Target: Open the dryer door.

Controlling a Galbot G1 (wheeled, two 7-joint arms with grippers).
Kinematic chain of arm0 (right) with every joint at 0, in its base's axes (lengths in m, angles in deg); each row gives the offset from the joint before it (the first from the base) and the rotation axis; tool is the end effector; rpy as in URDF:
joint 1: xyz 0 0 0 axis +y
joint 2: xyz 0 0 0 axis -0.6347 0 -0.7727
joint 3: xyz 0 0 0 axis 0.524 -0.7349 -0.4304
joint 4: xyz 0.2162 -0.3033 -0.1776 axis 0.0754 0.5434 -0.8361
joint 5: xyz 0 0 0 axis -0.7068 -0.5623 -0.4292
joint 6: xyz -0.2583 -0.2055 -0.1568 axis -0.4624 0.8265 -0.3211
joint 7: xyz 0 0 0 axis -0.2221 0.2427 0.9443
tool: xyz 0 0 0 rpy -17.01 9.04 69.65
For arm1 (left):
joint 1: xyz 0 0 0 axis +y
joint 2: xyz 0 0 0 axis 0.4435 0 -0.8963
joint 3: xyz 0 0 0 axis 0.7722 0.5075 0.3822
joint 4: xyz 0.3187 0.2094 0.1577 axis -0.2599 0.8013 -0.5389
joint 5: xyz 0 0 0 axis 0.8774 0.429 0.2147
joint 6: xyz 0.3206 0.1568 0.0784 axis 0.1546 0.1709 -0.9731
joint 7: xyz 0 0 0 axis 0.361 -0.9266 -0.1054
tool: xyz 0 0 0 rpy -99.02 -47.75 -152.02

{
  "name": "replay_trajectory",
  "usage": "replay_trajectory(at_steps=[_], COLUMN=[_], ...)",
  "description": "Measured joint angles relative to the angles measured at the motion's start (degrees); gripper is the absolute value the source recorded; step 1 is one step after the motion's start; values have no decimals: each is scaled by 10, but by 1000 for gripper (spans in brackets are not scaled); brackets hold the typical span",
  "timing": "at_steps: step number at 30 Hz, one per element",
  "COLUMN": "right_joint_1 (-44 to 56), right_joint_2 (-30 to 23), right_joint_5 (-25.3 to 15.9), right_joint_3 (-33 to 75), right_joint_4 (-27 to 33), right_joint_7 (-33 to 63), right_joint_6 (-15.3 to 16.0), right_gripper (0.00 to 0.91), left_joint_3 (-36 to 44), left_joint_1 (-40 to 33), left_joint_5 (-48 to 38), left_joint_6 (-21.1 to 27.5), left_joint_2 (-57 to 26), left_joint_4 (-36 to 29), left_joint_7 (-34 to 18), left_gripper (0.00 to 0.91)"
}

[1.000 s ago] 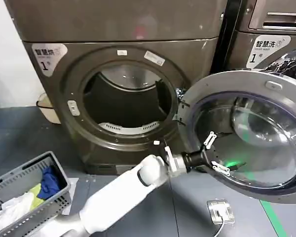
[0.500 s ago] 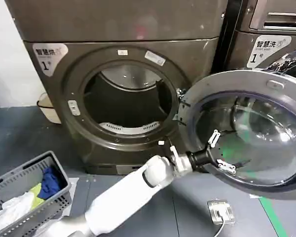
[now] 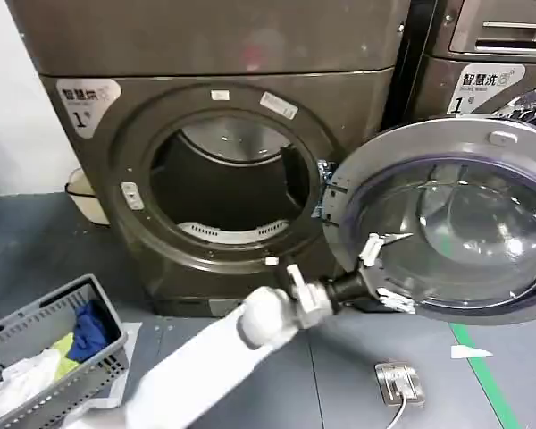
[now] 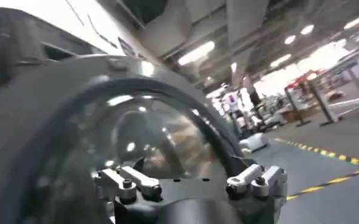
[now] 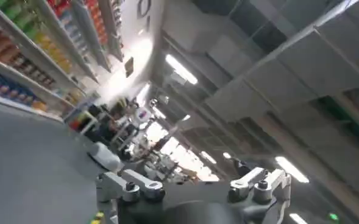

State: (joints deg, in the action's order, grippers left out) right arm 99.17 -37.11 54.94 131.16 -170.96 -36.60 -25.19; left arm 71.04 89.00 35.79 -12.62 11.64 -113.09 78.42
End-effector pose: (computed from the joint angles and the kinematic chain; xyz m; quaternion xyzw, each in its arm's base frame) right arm -0.2556 -0.4260 -0.1881 -0.6587 -0.6539 0.3514 0.1226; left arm 0.3970 -0.1469 -0.2602 0.5542 0.7992 0.0958 0.2120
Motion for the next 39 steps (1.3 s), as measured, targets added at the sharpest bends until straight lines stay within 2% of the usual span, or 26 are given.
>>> replay_trajectory(at_steps=[4,10,15,22,25,30,32,39], right_joint_1=[-8,-29,-41,-55,-60,-68,-70,-70], right_joint_2=[2,11,19,33,34,33,33,33], right_joint_5=[4,19,34,57,70,82,84,85], right_joint_3=[-3,-17,-31,-55,-66,-86,-93,-102], right_joint_4=[-13,-49,-68,-77,-82,-91,-92,-89], right_joint_7=[-5,-16,-16,-18,-18,-18,-18,-20], right_joint_6=[13,30,33,42,49,54,54,50], right_gripper=[907,907,907,907,907,907,907,907], left_joint_3=[-57,-180,-294,-457,-509,-574,-594,-637], left_joint_1=[49,169,277,412,445,459,464,465], left_joint_5=[-22,-31,-92,-227,-284,-444,-515,-768], left_joint_6=[36,100,197,331,392,478,489,489], left_joint_2=[-64,-164,-227,-265,-275,-292,-301,-343], left_joint_4=[-78,-188,-243,-278,-281,-271,-265,-232], left_joint_7=[-12,-54,-129,-248,-316,-466,-528,-685], left_gripper=[907,907,907,907,907,907,907,907])
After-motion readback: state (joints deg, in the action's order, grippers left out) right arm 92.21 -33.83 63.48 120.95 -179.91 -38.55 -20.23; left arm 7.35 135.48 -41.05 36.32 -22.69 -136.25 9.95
